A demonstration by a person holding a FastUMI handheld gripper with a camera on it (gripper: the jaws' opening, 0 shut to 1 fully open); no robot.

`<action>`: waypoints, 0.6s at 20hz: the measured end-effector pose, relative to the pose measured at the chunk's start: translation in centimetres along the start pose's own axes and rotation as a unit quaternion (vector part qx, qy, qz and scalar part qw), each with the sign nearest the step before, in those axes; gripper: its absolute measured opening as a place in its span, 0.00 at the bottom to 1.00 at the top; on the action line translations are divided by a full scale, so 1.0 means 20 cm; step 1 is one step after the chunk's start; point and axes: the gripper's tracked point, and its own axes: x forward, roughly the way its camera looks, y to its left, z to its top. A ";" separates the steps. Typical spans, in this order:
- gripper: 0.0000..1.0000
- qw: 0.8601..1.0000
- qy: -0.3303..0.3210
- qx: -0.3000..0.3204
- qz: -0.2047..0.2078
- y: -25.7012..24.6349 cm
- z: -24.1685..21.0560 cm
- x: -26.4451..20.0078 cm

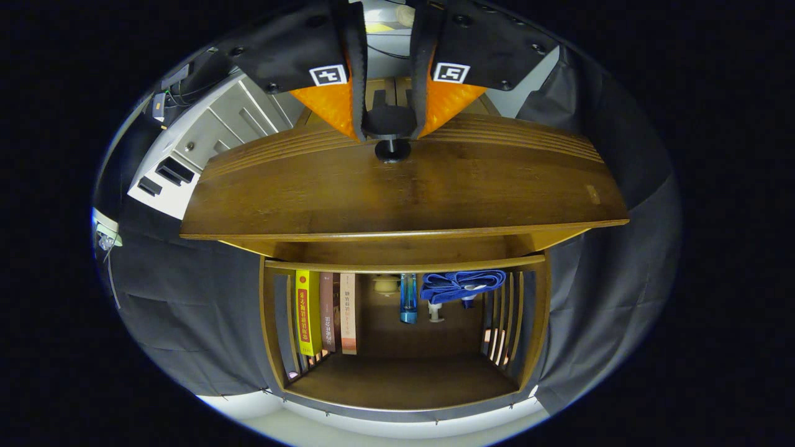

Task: Pull open the drawer, take out the items inside it, and place them on the countertop above the cabinet.

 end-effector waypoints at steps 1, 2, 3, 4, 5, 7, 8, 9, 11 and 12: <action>0.37 1.000 0.000 0.000 -0.001 0.00 0.00 -0.01; 0.37 1.000 0.002 -0.002 -0.001 0.00 -0.01 -0.01; 0.37 1.000 0.003 -0.003 -0.001 -0.01 -0.01 -0.02; 0.37 1.000 0.004 -0.002 -0.001 -0.01 -0.01 -0.03; 0.37 1.000 0.006 -0.001 -0.002 -0.01 -0.02 -0.04; 0.37 1.000 0.007 0.002 -0.003 -0.02 -0.03 -0.06; 0.37 1.000 0.007 0.001 -0.003 -0.01 -0.03 -0.06; 0.37 1.000 0.008 0.001 -0.004 -0.01 -0.03 -0.06; 0.41 1.000 0.009 0.002 -0.005 -0.02 -0.02 -0.06; 0.44 1.000 0.014 0.002 -0.005 -0.02 -0.02 -0.05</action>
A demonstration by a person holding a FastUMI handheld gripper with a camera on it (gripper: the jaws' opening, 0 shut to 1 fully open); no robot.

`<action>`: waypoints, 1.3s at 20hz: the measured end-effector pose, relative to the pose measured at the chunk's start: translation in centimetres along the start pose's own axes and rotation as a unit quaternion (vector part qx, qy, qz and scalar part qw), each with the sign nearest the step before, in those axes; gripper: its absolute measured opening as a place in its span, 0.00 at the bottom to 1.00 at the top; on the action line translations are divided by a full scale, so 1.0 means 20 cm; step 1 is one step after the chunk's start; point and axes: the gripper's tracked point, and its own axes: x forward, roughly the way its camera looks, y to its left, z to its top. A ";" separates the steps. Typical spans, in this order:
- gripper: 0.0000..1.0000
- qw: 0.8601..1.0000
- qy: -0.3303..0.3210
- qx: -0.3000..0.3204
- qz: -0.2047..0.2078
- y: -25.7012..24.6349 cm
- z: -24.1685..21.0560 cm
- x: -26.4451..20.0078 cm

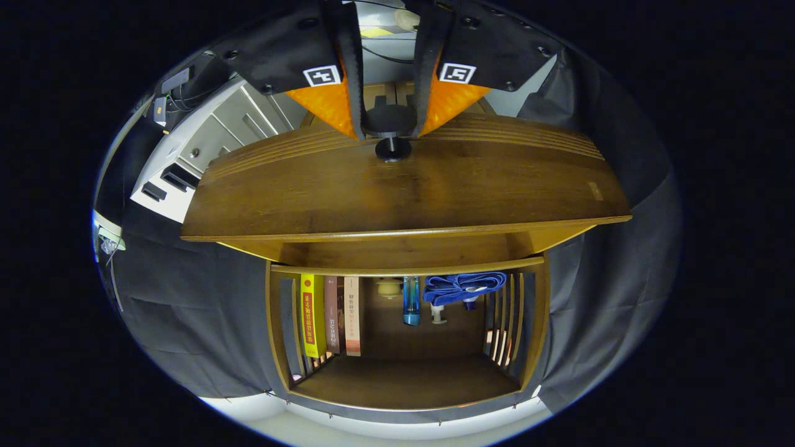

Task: Pull open the drawer, take out the items inside it, and place them on the countertop above the cabinet.

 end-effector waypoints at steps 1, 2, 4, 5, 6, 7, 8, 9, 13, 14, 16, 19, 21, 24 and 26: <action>0.49 1.000 0.006 0.001 -0.006 -0.02 0.01 0.00; 0.51 1.000 0.005 0.010 -0.010 -0.03 0.04 0.00; 0.61 0.999 -0.016 0.029 -0.014 -0.01 0.20 -0.03; 0.66 0.999 -0.025 0.030 -0.012 0.00 0.29 -0.06; 0.71 0.999 -0.031 0.024 -0.011 0.01 0.37 -0.07; 0.76 0.999 -0.035 0.012 -0.008 0.03 0.44 -0.09; 0.81 0.999 -0.039 0.000 -0.007 0.06 0.50 -0.11; 0.83 0.999 -0.046 -0.012 -0.007 0.07 0.58 -0.12; 0.90 0.998 -0.061 -0.025 -0.004 0.13 0.86 -0.04; 0.92 0.998 -0.057 -0.030 -0.005 0.13 0.90 0.01; 0.95 0.998 -0.043 -0.038 -0.009 0.12 0.93 0.14; 0.99 1.000 0.001 -0.024 -0.003 0.13 0.88 0.36; 0.99 0.999 0.046 -0.006 -0.007 0.10 0.80 0.50; 0.99 0.995 0.094 -0.003 -0.031 -0.02 0.73 0.68; 0.99 0.991 0.127 -0.008 -0.037 -0.06 0.66 0.75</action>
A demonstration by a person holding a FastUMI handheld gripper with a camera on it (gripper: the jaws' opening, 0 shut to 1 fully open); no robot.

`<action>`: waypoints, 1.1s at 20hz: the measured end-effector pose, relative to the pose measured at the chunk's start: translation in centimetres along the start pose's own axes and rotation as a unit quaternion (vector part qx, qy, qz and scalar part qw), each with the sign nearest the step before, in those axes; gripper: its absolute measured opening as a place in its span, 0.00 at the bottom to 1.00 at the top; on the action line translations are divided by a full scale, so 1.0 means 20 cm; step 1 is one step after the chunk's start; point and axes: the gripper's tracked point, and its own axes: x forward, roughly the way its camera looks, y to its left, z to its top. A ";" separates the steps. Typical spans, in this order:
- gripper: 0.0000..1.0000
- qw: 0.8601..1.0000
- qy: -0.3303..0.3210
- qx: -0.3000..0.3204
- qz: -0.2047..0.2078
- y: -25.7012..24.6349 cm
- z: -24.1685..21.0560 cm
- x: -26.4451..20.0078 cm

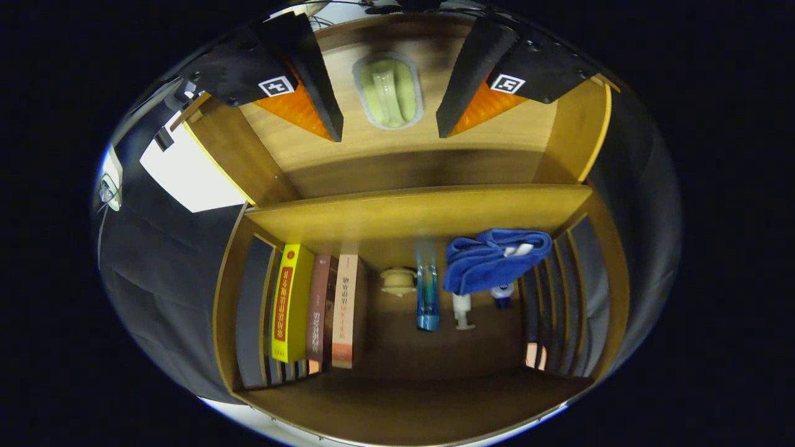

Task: Pull open the drawer, take out the items inside it, and place them on the countertop above the cabinet.

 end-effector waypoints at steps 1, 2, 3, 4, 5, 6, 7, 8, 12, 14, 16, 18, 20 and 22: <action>0.99 1.000 0.019 0.000 0.000 0.00 -0.04 0.04; 0.99 0.999 0.035 -0.001 0.002 0.00 -0.08 0.07; 0.99 0.999 0.049 -0.004 0.006 0.01 -0.11 0.10; 0.99 0.998 0.062 -0.012 0.005 0.01 -0.14 0.14; 0.96 0.997 0.071 -0.024 0.003 0.01 -0.16 0.16; 0.93 0.996 0.080 -0.033 0.005 0.02 -0.19 0.19; 0.90 0.995 0.090 -0.035 0.008 0.03 -0.22 0.21; 0.88 0.994 0.101 -0.032 0.011 0.05 -0.26 0.22; 0.65 0.992 0.129 -0.013 -0.001 0.00 -0.37 0.26; 0.55 0.990 0.139 -0.007 -0.001 -0.01 -0.41 0.26; 0.51 0.990 0.144 0.000 -0.005 -0.03 -0.43 0.25; 0.28 0.990 0.140 0.005 -0.006 -0.04 -0.42 0.25; 0.26 0.991 0.134 0.005 -0.003 -0.02 -0.39 0.23; 0.26 0.992 0.123 -0.002 -0.001 -0.01 -0.33 0.22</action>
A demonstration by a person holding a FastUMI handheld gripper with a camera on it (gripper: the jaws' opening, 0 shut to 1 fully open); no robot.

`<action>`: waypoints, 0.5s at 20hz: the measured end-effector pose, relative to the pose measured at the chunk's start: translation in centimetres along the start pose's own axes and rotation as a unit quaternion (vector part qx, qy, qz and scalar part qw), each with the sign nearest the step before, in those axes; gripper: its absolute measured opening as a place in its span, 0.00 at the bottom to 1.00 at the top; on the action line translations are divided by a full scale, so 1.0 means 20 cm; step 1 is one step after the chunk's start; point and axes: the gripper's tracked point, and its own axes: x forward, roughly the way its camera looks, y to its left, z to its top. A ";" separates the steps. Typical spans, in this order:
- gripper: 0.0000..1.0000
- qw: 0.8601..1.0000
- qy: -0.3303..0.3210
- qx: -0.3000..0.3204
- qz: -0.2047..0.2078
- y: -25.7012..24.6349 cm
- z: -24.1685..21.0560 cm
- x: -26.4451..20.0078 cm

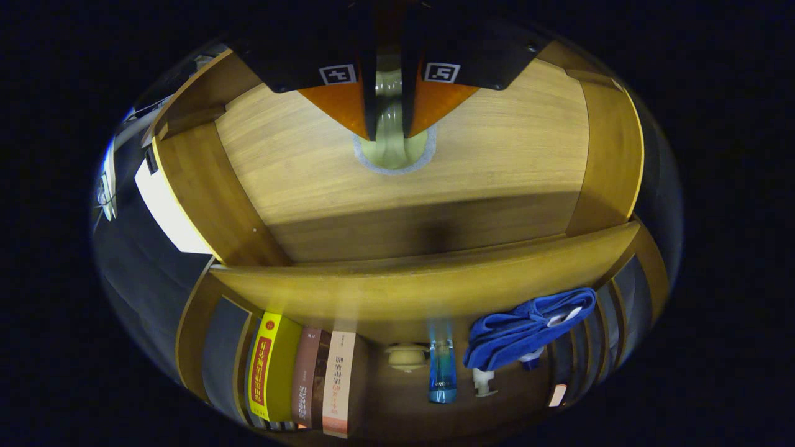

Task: Pull open the drawer, take out the items inside it, and place them on the countertop above the cabinet.

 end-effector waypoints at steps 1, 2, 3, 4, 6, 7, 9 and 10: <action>0.26 1.000 -0.006 -0.003 0.002 0.01 0.04 -0.02; 0.26 1.000 -0.012 -0.004 0.004 0.03 0.08 -0.05; 0.26 1.000 -0.018 -0.005 0.007 0.04 0.12 -0.07; 0.26 1.000 -0.023 -0.007 0.008 0.05 0.17 -0.10; 0.26 0.999 -0.031 -0.016 0.010 0.07 0.23 -0.15; 0.26 0.999 -0.035 -0.017 0.012 0.08 0.26 -0.18; 0.26 0.999 -0.040 -0.012 0.017 0.10 0.33 -0.24; 0.26 0.999 -0.043 -0.009 0.018 0.09 0.37 -0.26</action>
